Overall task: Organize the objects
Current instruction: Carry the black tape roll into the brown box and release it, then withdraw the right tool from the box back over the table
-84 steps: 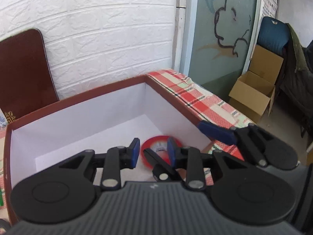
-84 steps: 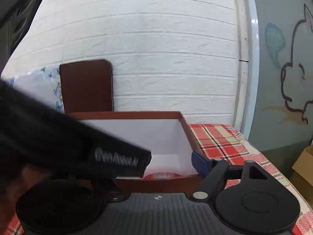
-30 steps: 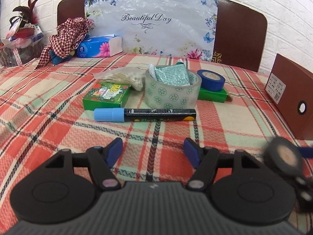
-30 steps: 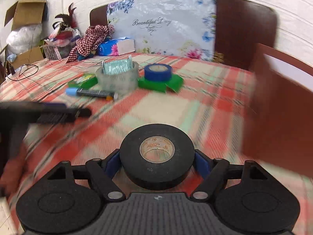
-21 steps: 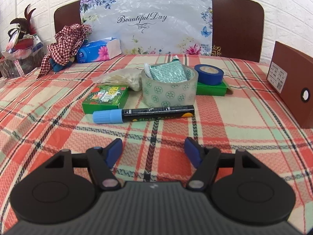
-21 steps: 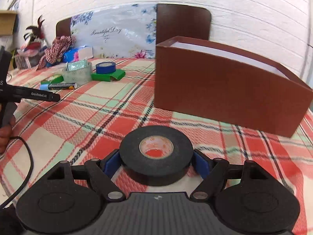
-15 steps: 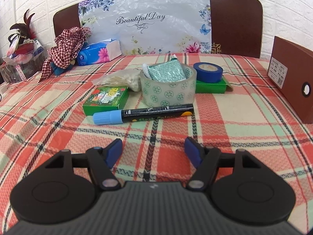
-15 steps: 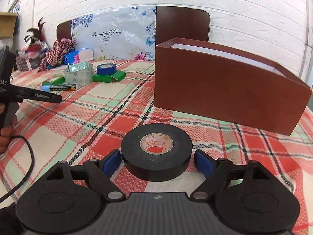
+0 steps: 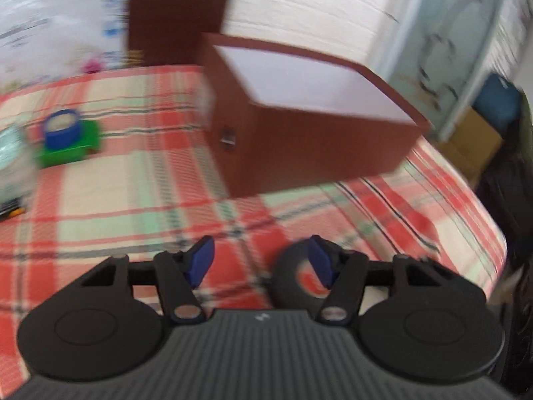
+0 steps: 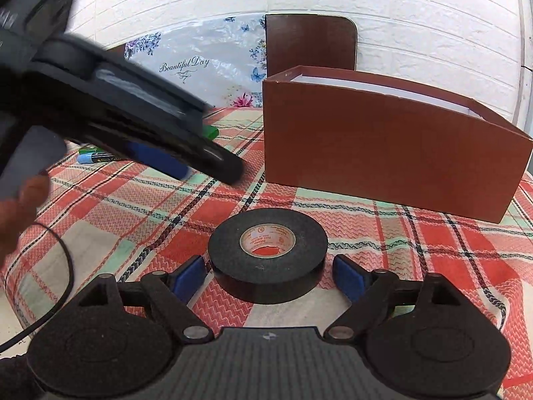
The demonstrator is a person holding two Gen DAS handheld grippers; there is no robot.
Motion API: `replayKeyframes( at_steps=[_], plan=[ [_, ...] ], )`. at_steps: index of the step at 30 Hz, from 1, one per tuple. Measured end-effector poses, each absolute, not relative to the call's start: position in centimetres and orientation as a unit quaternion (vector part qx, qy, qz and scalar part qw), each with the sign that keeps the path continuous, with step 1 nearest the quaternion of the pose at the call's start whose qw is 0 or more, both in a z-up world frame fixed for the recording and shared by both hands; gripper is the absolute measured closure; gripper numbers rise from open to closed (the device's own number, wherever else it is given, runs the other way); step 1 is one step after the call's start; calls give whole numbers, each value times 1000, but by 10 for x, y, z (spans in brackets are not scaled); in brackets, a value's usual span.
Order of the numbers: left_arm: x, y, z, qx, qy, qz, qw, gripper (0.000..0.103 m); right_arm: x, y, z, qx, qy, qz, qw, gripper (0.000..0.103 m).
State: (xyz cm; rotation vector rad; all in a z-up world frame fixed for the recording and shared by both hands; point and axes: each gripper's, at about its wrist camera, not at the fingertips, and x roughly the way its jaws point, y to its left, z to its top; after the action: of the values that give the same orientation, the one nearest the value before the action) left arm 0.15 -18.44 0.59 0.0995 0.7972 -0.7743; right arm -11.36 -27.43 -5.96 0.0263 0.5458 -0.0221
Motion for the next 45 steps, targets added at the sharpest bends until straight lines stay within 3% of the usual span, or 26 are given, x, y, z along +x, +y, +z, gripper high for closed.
replayKeyframes(
  at_steps=[2, 7, 15, 20, 26, 31, 34, 41, 45],
  plan=[
    [-2, -207, -7, 87, 406, -382, 826, 67, -115, -276, -59, 13, 269, -8, 963, 26],
    [-5, -213, -10, 91, 415, -358, 831, 72, -118, -277, -57, 11, 265, -3, 964, 28],
    [0, -241, 81, 86, 280, -397, 870, 71, -111, -309, 1, 15, 132, -54, 990, 28],
    [31, -276, 105, 70, 243, -399, 881, 71, -61, -347, 16, 47, 131, -74, 987, 28],
    [60, -299, 75, 99, 281, -351, 888, 69, -22, -358, 2, 56, 147, -116, 981, 32],
    [37, -270, 64, 82, 268, -355, 892, 55, -66, -336, -3, 34, 102, -112, 988, 31],
    [22, -253, 60, 69, 273, -352, 893, 54, -90, -317, -7, 43, 106, -101, 988, 31],
    [-15, -221, 53, 75, 252, -338, 904, 53, -101, -298, -36, 68, 191, -63, 977, 31],
    [-5, -202, 22, 78, 309, -295, 901, 53, -91, -305, -46, 105, 240, -60, 963, 31]
  ],
)
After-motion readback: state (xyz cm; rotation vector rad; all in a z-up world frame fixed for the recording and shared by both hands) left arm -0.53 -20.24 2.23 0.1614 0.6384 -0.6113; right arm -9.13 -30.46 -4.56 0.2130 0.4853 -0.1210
